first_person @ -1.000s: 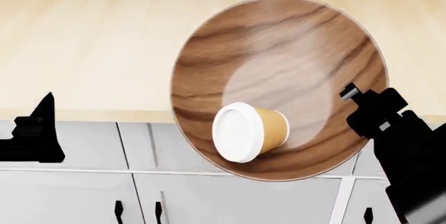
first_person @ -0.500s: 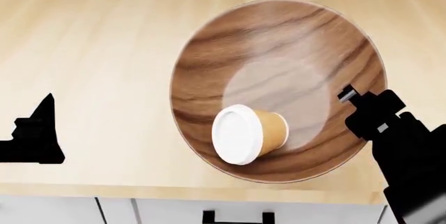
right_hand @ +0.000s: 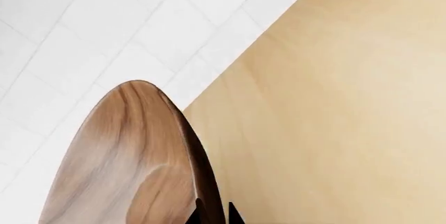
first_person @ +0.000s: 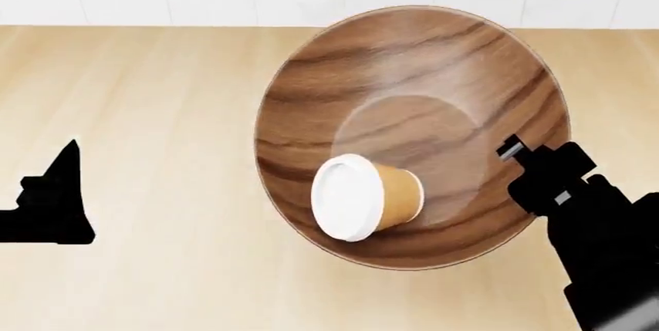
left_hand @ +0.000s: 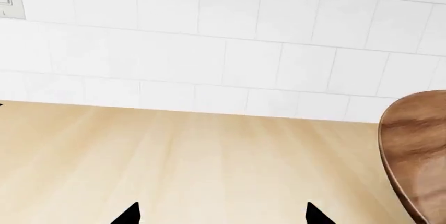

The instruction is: Place the cup inside the bowl on the dining table and move the bowl to any counter.

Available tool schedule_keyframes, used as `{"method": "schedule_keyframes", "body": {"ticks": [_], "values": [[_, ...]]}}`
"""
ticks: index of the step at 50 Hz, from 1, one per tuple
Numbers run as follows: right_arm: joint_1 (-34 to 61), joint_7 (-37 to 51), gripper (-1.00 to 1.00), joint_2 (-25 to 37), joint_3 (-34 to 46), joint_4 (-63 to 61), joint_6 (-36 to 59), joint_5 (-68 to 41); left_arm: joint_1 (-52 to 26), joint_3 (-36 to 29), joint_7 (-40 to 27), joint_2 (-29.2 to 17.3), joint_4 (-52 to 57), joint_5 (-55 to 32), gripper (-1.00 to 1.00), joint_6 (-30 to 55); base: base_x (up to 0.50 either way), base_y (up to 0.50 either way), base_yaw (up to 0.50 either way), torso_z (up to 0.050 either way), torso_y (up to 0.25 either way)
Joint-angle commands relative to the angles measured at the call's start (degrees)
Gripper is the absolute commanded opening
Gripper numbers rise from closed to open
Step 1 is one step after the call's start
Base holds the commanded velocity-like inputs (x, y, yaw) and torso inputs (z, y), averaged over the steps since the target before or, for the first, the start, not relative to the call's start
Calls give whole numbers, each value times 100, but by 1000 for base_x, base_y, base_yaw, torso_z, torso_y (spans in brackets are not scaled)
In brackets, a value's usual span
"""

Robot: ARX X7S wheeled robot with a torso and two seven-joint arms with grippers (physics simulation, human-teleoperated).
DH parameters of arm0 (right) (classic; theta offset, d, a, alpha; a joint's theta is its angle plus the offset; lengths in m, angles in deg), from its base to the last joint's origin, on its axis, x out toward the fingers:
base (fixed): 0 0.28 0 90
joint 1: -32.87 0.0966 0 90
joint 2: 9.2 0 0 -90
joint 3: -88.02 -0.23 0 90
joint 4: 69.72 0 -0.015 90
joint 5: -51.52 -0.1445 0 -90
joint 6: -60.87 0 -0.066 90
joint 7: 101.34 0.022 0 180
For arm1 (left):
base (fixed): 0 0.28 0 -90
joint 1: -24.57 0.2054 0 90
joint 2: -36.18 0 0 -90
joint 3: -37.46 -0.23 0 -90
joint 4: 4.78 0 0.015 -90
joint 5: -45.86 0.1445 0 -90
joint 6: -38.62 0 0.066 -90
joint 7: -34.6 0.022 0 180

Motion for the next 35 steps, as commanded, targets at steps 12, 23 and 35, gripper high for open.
{"method": "schedule_keyframes", "body": {"ticks": [12,23,35], "values": [[-248,-93,-100,-68,13,89,-28,-59,61,-34,10,7,-24,111,100,-165,0,0,0,0,0],[-666,-333,-100,-149,43,155,-180,83,104,-35,1,3,-21,92,100,-193,0,0,0,0,1],[-829,-461,-100,-179,64,261,-302,188,136,-58,11,0,-38,91,100,-233,0,0,0,0,0]]}}
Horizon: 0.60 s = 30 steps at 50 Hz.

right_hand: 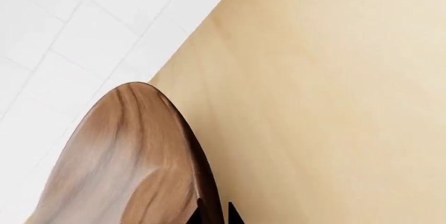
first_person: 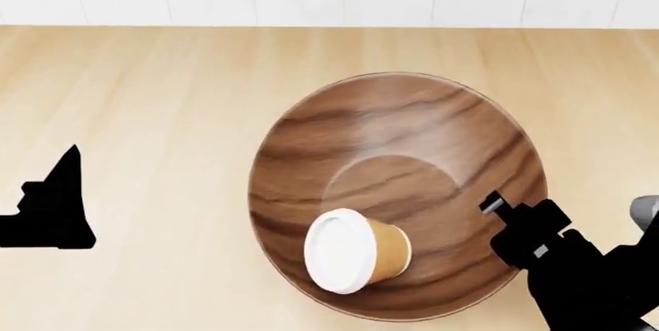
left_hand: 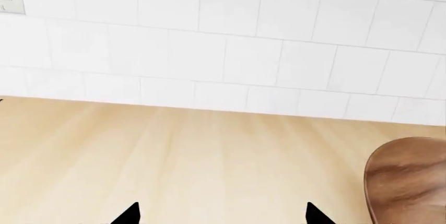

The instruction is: Place the cup inside the bowl on the dining table and move the bowl to any counter.

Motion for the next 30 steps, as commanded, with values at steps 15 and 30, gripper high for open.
{"method": "schedule_keyframes", "body": {"ticks": [15,30], "values": [[-118,-166,-100,-62,39,61,-207,111,38,-42,21,1,-38,84,100,-146,0,0,0,0,0],[-76,32,100,-36,4,-155,-199,10,64,-35,2,-15,-23,57,100,-178,0,0,0,0,0]]}}
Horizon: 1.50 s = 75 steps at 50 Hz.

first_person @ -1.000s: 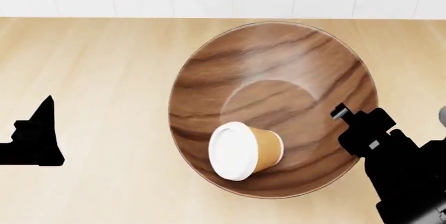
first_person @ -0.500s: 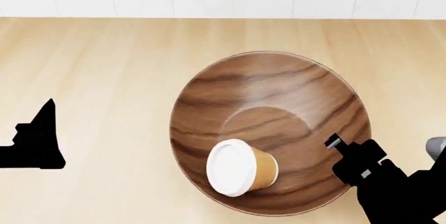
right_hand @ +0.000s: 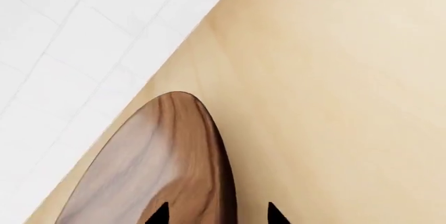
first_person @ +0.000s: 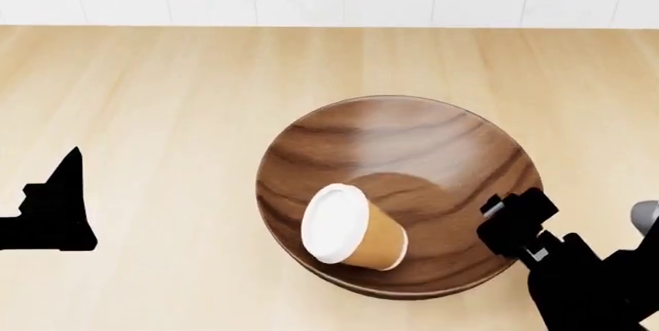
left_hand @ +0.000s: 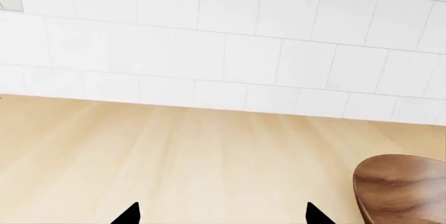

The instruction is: Place the cup inside the bowl on the dining table and move the bowl to any counter.

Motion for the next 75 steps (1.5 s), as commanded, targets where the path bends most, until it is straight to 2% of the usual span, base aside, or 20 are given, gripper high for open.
{"method": "schedule_keyframes", "body": {"ticks": [1,10,17,24,27,34,40,51,60,70,75], "values": [[19,54,100,-16,-47,-148,-36,-57,34,-1,24,-4,-12,88,100,-118,0,0,0,0,0],[28,35,100,41,-136,-308,-130,-89,15,-75,21,32,-40,123,100,-142,0,0,0,0,0],[106,-103,100,313,133,-684,-160,329,19,-52,17,9,-27,85,100,-146,0,0,0,0,0],[169,-374,100,766,673,-1193,-123,994,-13,-105,-40,69,-28,85,100,-141,0,0,0,0,0],[221,-612,100,1127,1234,-1521,-174,1696,-25,-103,-70,77,-7,57,100,-125,0,0,0,0,0],[222,-1051,100,1598,1888,-1821,-253,2402,-47,-48,-161,52,-27,-55,100,-30,0,0,0,0,0],[132,-1331,100,1816,2142,-1861,-584,2879,-130,-78,-243,44,35,-148,100,80,0,0,0,0,0],[214,-1400,100,1908,1893,-2167,-519,2484,-373,-23,-482,-19,137,-452,100,381,0,0,0,0,0],[753,-1181,100,2052,1814,-2466,-9,2046,-846,25,-967,-14,306,-918,100,844,0,0,0,0,0],[1764,-906,100,2193,1742,-2475,637,1522,-2268,-40,-1514,98,-132,-1675,100,1550,0,0,0,0,0],[2209,-962,100,2158,1931,-2261,761,1568,-2701,30,-1790,122,-299,-1961,100,1738,0,0,0,0,0]]}}
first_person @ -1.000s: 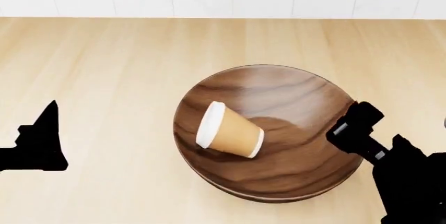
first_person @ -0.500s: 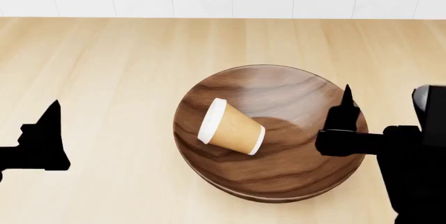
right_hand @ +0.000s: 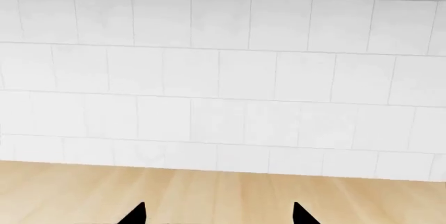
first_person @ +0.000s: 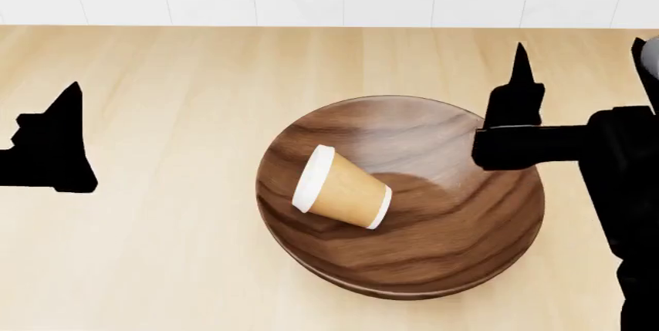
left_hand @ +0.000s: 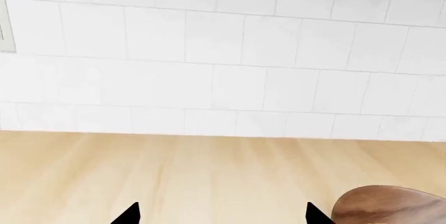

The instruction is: Place the cup inside the bowl on the dining table and move the bowl to any counter.

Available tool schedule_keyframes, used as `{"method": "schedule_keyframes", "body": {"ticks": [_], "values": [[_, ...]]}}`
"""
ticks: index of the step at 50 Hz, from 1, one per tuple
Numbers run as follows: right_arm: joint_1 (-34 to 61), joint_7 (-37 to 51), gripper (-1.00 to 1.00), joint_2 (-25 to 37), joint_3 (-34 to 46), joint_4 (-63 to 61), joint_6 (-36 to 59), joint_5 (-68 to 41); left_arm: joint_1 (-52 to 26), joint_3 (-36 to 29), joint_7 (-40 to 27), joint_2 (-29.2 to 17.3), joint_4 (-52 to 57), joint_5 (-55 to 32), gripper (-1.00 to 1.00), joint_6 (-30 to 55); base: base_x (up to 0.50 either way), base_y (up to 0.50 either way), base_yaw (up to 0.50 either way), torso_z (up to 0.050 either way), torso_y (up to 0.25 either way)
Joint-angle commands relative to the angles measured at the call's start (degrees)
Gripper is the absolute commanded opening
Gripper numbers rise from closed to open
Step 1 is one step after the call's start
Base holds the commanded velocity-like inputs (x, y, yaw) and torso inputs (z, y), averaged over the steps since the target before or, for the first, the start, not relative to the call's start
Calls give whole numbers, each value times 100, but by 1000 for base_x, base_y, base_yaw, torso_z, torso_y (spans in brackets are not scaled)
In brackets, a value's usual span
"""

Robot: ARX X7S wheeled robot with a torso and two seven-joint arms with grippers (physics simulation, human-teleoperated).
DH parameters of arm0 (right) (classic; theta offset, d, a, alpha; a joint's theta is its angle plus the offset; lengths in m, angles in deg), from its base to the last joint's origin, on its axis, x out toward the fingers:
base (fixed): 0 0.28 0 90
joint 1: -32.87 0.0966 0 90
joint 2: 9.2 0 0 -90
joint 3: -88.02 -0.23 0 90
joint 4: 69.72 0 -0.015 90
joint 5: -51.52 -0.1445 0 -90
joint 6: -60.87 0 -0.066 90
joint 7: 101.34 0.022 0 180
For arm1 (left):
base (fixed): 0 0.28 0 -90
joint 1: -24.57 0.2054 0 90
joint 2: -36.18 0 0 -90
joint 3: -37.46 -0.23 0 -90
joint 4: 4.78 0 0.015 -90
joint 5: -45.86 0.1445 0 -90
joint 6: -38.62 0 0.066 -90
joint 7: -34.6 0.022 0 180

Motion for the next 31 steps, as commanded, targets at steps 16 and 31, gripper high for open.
{"method": "schedule_keyframes", "body": {"ticks": [16,31], "values": [[2468,-147,100,14,430,642,877,-243,-2574,-250,-997,268,-1046,-934,100,909,0,0,0,0,0],[3281,128,100,4,403,641,1240,-453,-3146,-310,-1304,387,-1250,-1335,100,1053,0,0,0,0,0]]}}
